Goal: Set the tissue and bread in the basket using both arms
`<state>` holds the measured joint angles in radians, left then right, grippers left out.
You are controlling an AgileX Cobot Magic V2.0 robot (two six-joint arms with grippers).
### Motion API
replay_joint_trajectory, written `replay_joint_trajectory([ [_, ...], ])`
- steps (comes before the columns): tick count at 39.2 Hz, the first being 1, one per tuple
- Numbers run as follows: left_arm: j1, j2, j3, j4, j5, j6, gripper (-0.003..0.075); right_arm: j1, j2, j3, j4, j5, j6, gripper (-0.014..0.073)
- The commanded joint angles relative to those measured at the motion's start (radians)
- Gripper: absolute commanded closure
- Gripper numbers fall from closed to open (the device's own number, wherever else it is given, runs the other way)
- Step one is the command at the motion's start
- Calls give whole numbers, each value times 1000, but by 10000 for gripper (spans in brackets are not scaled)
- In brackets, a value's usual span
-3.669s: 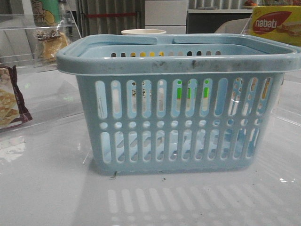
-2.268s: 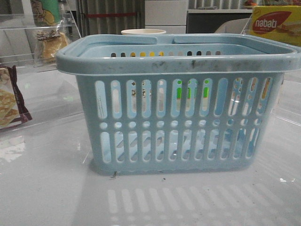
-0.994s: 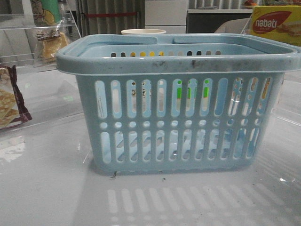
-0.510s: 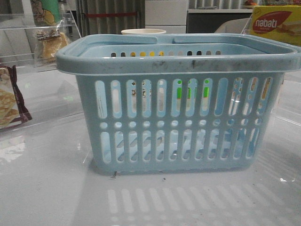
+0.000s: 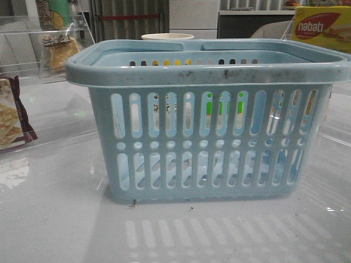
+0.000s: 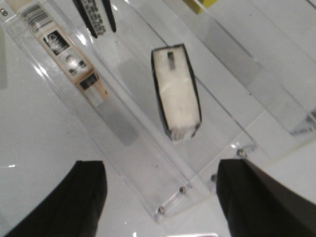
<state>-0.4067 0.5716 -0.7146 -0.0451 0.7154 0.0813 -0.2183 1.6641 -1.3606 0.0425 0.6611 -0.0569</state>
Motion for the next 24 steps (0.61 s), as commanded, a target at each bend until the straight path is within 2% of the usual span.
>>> replay_joint_trajectory([
  [1,-7,10,-28,-10,-85,-2,162,-6,27,-92,-10,-70,-13,20],
  [14,-7,10,-28,-10,-85,-2,162,-6,142,-155,-87,-127,-13,39],
  [16,-7,10,-28,-10,-85,-2,162,-6,146,-155,-87,-130,-13,83],
  [24,-7,10,-28,-10,-85,-2,162,-6,126,-156,-87,-144,-13,349],
])
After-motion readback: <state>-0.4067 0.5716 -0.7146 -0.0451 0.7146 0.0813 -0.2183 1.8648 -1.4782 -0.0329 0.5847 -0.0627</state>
